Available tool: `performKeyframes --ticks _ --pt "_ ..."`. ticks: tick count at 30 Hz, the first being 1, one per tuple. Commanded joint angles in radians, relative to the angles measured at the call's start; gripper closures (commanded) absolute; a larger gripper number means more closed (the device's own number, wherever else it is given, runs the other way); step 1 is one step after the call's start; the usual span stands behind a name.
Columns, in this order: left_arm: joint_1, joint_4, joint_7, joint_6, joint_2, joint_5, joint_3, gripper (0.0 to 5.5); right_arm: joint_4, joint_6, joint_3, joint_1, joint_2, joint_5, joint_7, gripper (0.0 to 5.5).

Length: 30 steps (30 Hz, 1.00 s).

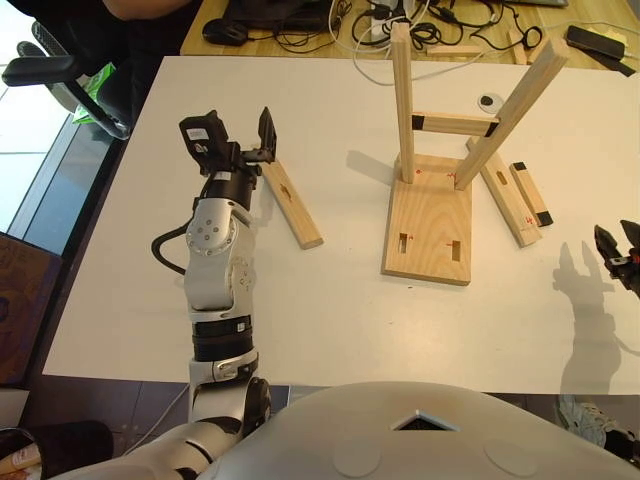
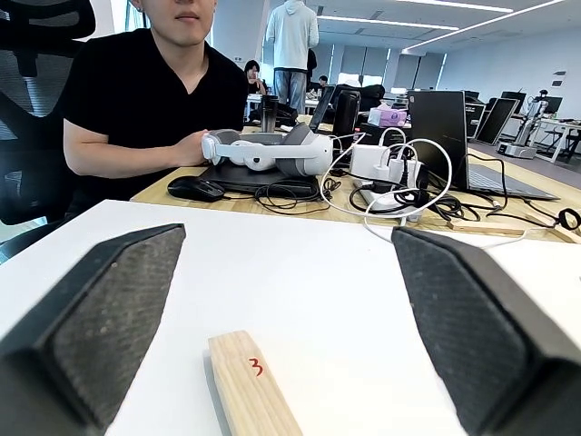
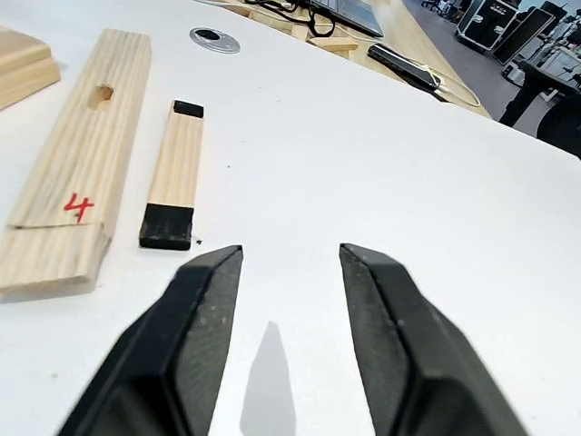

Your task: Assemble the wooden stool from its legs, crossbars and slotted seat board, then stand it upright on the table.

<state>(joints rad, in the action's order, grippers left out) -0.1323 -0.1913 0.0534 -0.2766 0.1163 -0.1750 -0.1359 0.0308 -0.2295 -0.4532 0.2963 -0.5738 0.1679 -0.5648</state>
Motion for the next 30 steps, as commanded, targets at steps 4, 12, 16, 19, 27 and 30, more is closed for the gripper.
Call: performKeyframes --ticks 4,12,16,19,27,30 --pt "-0.028 -0.018 0.001 -0.029 0.000 -0.008 -0.002 1.28 -0.090 -0.261 0.178 -0.011 -0.103 -0.082 -0.044 3.00" --pt "-0.052 -0.015 0.011 -0.039 0.008 -0.012 0.002 1.28 -0.162 -0.376 0.277 -0.155 -0.093 -0.039 -0.086 2.52" --pt "-0.055 -0.015 0.013 -0.040 0.007 -0.010 0.002 1.28 -0.289 -0.363 0.332 -0.261 -0.066 -0.063 -0.068 2.52" --pt "-0.063 -0.015 0.016 -0.043 0.009 -0.011 0.003 1.28 -0.359 -0.347 0.359 -0.329 -0.052 -0.069 -0.064 2.52" --pt "-0.080 -0.002 0.027 -0.041 0.005 -0.009 0.011 1.28 -0.482 -0.324 0.407 -0.405 -0.053 -0.051 -0.130 2.52" --pt "-0.076 0.008 0.037 -0.035 0.013 -0.010 0.008 1.28 -0.445 -0.351 0.404 -0.399 -0.060 -0.026 -0.151 2.52"
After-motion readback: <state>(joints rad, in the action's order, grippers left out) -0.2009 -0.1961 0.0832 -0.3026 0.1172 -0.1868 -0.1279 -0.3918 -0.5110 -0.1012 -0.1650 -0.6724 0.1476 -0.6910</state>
